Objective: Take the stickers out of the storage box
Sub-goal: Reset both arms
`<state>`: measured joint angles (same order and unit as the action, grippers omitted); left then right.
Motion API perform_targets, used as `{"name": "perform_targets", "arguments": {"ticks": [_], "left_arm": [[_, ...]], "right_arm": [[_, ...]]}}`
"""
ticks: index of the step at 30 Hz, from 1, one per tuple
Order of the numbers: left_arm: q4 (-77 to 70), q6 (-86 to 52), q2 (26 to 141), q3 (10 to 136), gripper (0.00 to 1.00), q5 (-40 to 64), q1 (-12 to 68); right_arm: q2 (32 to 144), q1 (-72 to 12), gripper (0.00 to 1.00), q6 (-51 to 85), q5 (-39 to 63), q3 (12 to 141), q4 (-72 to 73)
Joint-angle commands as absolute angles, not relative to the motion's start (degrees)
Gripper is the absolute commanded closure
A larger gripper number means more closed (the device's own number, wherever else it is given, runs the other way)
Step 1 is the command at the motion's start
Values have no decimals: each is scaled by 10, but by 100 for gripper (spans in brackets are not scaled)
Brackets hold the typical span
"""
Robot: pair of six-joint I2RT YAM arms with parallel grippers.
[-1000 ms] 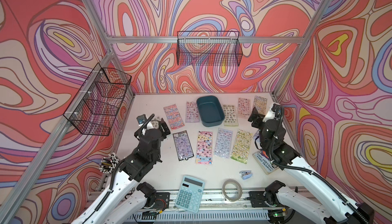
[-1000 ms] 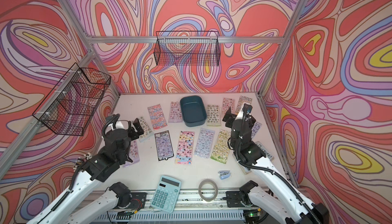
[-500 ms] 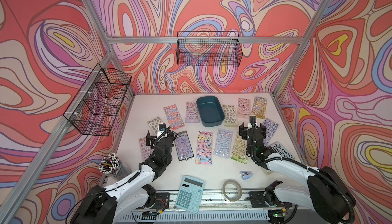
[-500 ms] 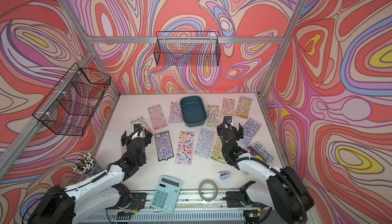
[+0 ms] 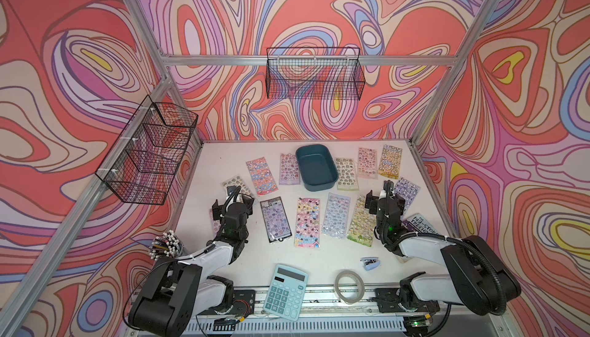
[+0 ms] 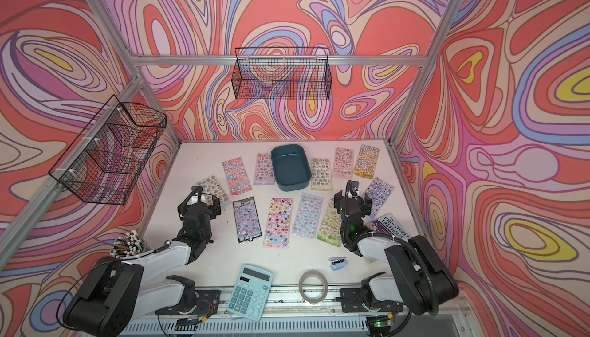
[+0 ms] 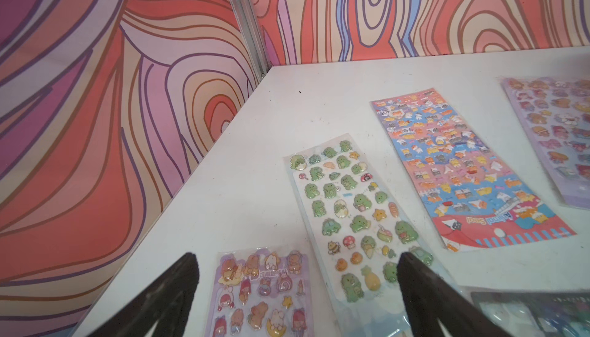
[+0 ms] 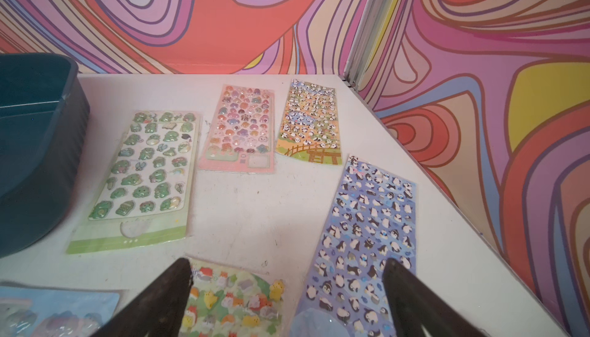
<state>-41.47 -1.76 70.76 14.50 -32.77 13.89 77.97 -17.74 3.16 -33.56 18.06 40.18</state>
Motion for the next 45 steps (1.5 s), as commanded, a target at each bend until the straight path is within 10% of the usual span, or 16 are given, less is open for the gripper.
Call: {"name": "perform_targets", "arguments": {"ticks": [1,14,30,45], "left_arm": [[-482,-18,731,147,0,-274,128],[-756,-14,873,88,0,-146,38],[-639,-24,881,148,0,-127,25],[-528,-21,885,208,0,-123,24]], "right_arm": [[800,-157,2,36,-307,189,456],[887,-81,2,27,-177,238,515],[977,-21,2,38,-125,178,730],[980,-24,2,27,-123,223,648]]}}
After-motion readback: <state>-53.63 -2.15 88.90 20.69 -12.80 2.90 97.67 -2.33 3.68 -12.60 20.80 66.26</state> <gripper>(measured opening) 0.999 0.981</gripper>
